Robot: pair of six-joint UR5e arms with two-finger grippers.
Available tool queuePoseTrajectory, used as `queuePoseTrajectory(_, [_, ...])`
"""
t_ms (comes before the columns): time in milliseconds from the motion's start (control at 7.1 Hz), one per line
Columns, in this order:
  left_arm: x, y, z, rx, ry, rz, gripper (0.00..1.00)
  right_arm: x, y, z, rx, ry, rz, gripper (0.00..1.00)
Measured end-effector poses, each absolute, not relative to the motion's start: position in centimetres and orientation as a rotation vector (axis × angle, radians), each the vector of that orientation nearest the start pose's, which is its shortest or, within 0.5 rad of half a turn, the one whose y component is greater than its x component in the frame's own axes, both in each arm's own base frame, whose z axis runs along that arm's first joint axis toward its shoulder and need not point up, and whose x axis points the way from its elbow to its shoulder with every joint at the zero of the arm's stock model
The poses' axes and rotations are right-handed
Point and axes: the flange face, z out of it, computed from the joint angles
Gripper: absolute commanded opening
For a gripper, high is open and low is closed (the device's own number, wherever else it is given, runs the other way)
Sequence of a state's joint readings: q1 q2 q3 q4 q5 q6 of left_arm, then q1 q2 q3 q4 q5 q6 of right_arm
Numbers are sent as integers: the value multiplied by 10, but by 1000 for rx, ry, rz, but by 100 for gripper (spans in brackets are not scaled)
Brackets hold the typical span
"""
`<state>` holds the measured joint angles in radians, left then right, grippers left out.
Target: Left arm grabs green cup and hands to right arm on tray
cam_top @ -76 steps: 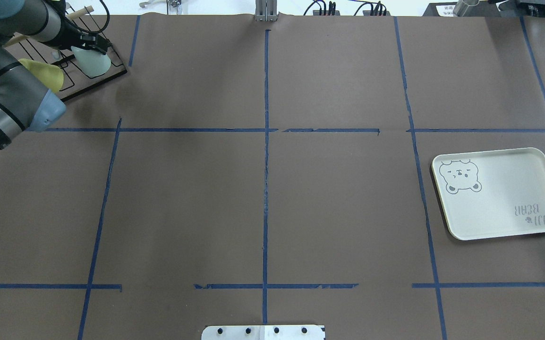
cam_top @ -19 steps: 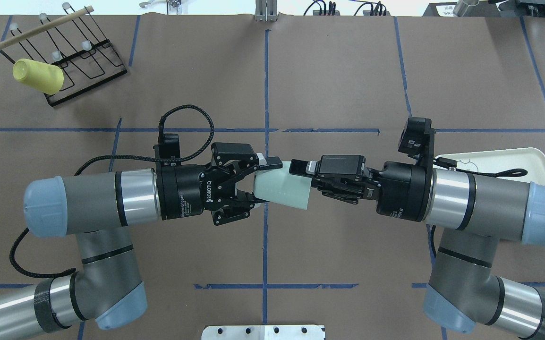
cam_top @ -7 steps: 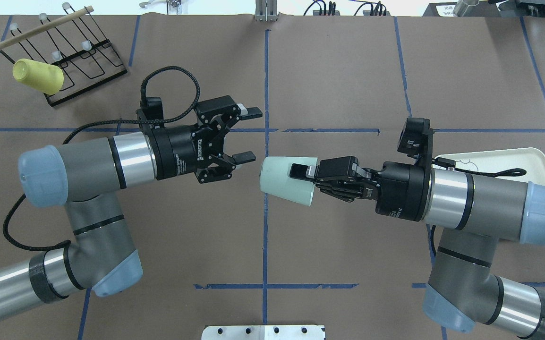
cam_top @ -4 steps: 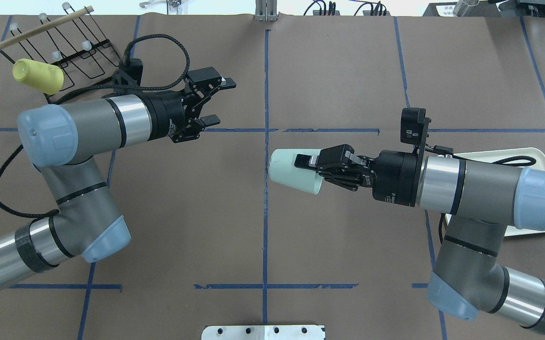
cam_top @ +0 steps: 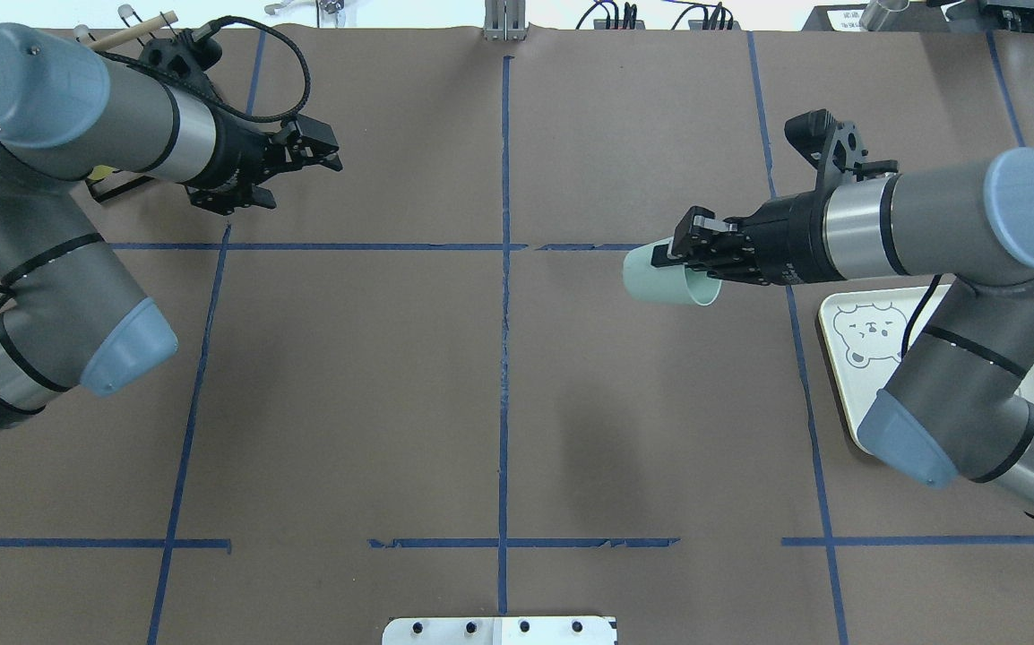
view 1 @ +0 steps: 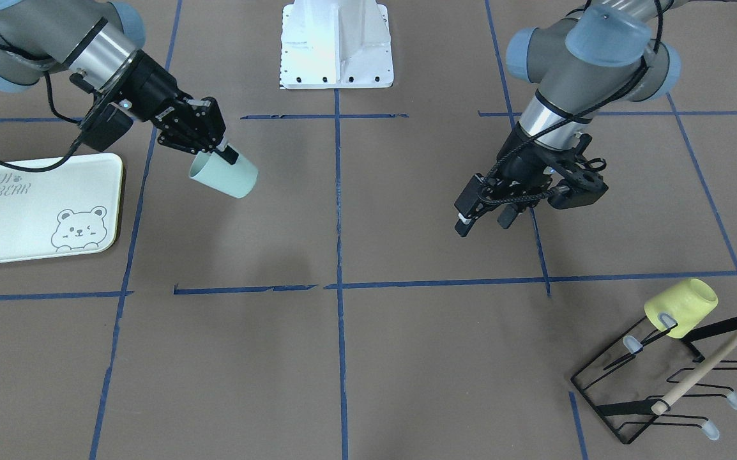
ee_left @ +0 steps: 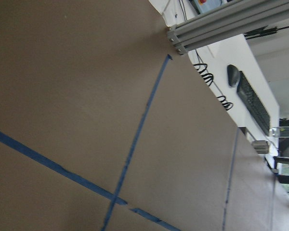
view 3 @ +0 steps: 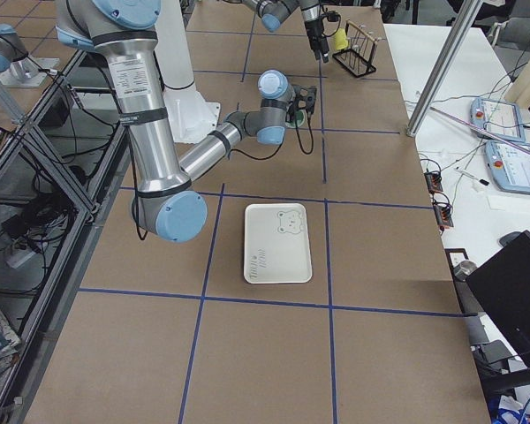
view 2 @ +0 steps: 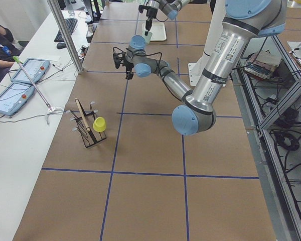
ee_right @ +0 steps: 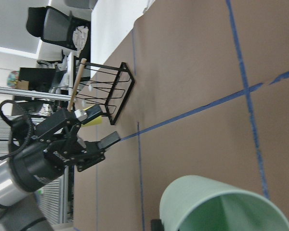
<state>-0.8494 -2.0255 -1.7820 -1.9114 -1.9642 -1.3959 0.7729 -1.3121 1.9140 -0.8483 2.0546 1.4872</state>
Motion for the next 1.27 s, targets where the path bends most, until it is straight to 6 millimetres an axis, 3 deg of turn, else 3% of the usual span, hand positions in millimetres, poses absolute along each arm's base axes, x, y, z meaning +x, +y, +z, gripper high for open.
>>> queuePoseTrajectory(141, [319, -530, 286, 190, 916, -298, 100, -313, -455, 295, 185, -1186, 208, 1])
queuePoseTrajectory(423, [254, -518, 341, 218, 722, -52, 100, -258, -461, 349, 223, -910, 27, 1])
queuePoseTrajectory(705, [154, -518, 416, 177, 690, 114, 100, -169, -454, 420, 224, -811, -161, 1])
queuePoseTrajectory(846, [103, -508, 458, 134, 732, 147, 100, -132, -443, 452, 197, -820, -209, 2])
queuePoseTrajectory(987, [61, -485, 501, 95, 763, 154, 100, -110, -429, 479, 173, -818, -236, 2])
queuePoseTrajectory(1268, [-9, -423, 572, 51, 776, 124, 100, -94, -414, 507, 147, -808, -242, 2])
